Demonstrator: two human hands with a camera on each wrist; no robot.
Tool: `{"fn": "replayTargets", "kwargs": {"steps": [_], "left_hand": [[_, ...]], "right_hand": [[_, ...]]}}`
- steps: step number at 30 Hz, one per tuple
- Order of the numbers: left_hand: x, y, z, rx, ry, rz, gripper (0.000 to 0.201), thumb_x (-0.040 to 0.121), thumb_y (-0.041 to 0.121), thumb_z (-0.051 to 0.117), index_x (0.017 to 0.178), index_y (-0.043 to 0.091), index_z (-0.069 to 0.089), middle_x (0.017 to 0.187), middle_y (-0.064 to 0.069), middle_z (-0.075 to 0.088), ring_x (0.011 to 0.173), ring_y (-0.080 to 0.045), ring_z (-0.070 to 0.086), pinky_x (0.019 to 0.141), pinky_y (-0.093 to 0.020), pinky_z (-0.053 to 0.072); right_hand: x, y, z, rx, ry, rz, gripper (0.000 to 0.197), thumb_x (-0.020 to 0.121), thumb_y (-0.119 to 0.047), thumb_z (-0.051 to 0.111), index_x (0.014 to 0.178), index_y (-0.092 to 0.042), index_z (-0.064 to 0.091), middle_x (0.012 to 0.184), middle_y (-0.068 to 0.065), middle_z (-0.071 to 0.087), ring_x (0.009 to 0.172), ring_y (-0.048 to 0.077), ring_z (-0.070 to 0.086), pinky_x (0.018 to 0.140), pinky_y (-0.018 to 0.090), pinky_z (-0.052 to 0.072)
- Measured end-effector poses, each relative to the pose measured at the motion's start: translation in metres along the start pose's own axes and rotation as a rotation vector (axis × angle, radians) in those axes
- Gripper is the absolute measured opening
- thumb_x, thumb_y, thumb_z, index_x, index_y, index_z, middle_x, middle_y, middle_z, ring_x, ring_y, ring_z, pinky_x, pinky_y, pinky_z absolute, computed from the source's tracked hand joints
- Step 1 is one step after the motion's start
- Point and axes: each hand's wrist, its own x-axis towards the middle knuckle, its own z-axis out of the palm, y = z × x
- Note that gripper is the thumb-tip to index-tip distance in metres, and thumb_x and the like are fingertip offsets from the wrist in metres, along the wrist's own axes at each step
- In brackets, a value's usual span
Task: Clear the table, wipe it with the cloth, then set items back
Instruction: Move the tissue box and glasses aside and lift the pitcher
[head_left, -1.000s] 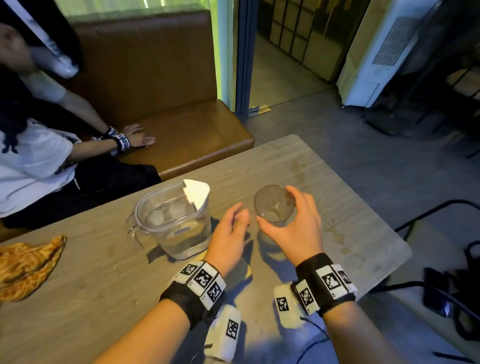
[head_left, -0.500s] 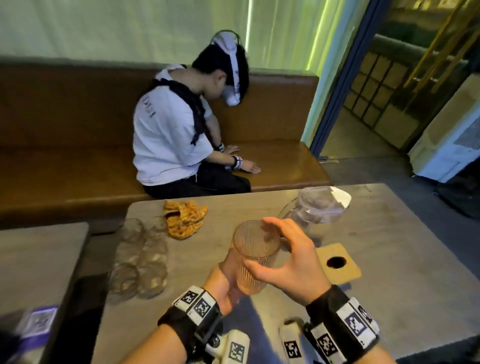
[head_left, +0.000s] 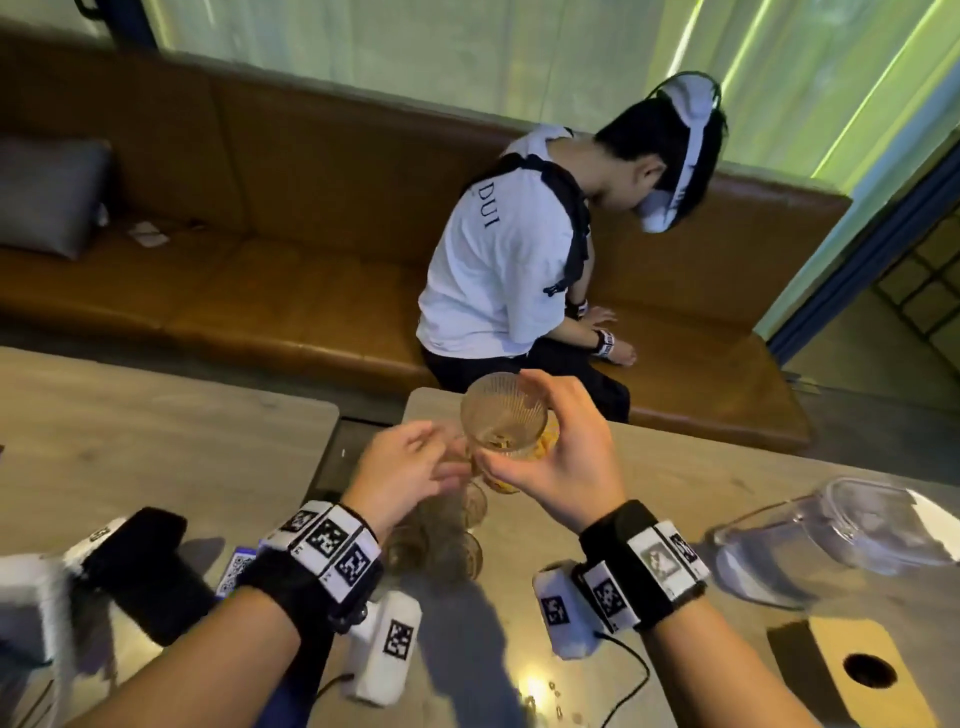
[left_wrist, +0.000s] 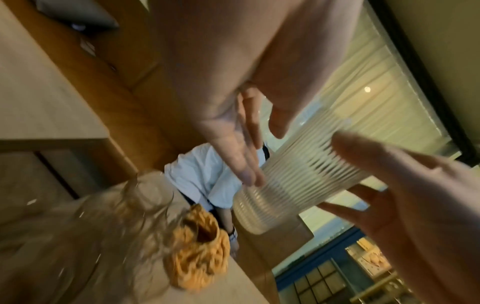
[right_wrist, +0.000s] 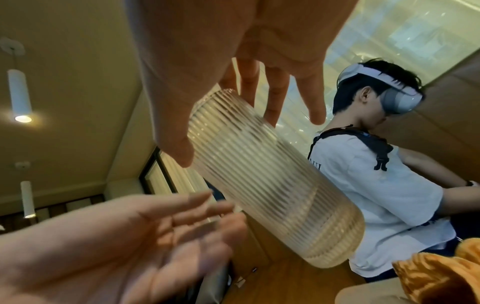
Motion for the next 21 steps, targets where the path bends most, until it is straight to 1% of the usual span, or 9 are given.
{"fn": "replayTargets", "kwargs": {"steps": [4,7,8,11,12,15,16,19,21], "left_hand": [[0.048,0.034,-0.008,0.051,-0.029,0.133,0.029,0.103,0.011,0.044,0.128,0.011,0.056,0.119,-0.009,0.067,0.088,-0.014,0.073,0.071,-0.020,0.058],[0.086,0.043,-0.011,0.161,-0.066,0.128,0.036,0.102,0.006,0.043,0.137,0.011,0.052,0.130,-0.004,0.061,0.105,-0.016,0.068,0.083,-0.019,0.056],[0.098,0.041,-0.012,0.186,-0.067,0.118,0.039,0.102,0.004,0.043,0.139,0.010,0.050,0.131,-0.003,0.059,0.106,-0.015,0.067,0.083,-0.018,0.054],[0.131,0.030,-0.016,0.241,-0.026,0.067,0.041,0.102,0.002,0.040,0.141,0.012,0.047,0.129,0.000,0.058,0.098,-0.007,0.064,0.083,-0.017,0.053],[0.140,0.024,-0.017,0.259,-0.016,0.048,0.041,0.102,0.000,0.039,0.140,0.012,0.048,0.125,0.001,0.060,0.096,-0.006,0.064,0.083,-0.017,0.053],[0.160,0.004,-0.022,0.294,-0.015,-0.004,0.043,0.100,-0.004,0.039,0.137,0.014,0.051,0.104,0.014,0.063,0.091,-0.001,0.064,0.075,-0.012,0.054],[0.165,-0.002,-0.025,0.302,-0.012,-0.016,0.044,0.099,-0.005,0.039,0.136,0.014,0.052,0.102,0.015,0.063,0.091,-0.001,0.064,0.074,-0.011,0.054],[0.175,-0.015,-0.027,0.293,0.004,-0.059,0.044,0.098,-0.008,0.040,0.134,0.013,0.053,0.101,0.011,0.064,0.091,-0.004,0.064,0.076,-0.013,0.052],[0.179,-0.022,-0.027,0.284,0.013,-0.074,0.043,0.098,-0.008,0.040,0.135,0.010,0.051,0.110,0.003,0.065,0.093,-0.008,0.063,0.078,-0.015,0.052]], "right_hand": [[0.059,0.039,0.028,-0.002,-0.002,0.016,0.077,0.062,-0.043,0.088,0.125,-0.011,0.056,0.113,-0.002,0.057,0.106,0.011,0.054,0.091,0.026,0.047],[0.092,0.070,0.047,0.018,-0.028,0.084,0.081,0.059,-0.052,0.085,0.125,-0.014,0.056,0.114,-0.002,0.058,0.106,0.014,0.055,0.091,0.030,0.048],[0.101,0.081,0.054,0.021,-0.048,0.111,0.081,0.059,-0.052,0.085,0.126,-0.016,0.055,0.115,-0.002,0.059,0.107,0.015,0.056,0.092,0.032,0.048],[0.118,0.113,0.079,0.019,-0.122,0.171,0.080,0.059,-0.044,0.088,0.126,-0.017,0.055,0.117,0.001,0.059,0.108,0.017,0.056,0.094,0.037,0.049],[0.121,0.122,0.088,0.022,-0.152,0.193,0.080,0.060,-0.041,0.089,0.127,-0.016,0.055,0.118,0.002,0.060,0.108,0.017,0.056,0.095,0.038,0.048],[0.125,0.144,0.109,0.038,-0.253,0.260,0.085,0.060,-0.039,0.089,0.133,-0.015,0.052,0.124,0.003,0.058,0.113,0.017,0.056,0.100,0.036,0.046],[0.125,0.150,0.115,0.038,-0.283,0.274,0.087,0.061,-0.039,0.090,0.135,-0.015,0.051,0.125,0.003,0.058,0.114,0.017,0.055,0.101,0.036,0.046],[0.122,0.165,0.129,0.018,-0.340,0.290,0.089,0.062,-0.040,0.089,0.138,-0.016,0.049,0.126,0.003,0.056,0.115,0.017,0.054,0.101,0.033,0.045],[0.120,0.171,0.134,0.010,-0.354,0.304,0.090,0.062,-0.041,0.089,0.138,-0.017,0.048,0.127,0.001,0.055,0.115,0.015,0.053,0.100,0.028,0.044]]}}
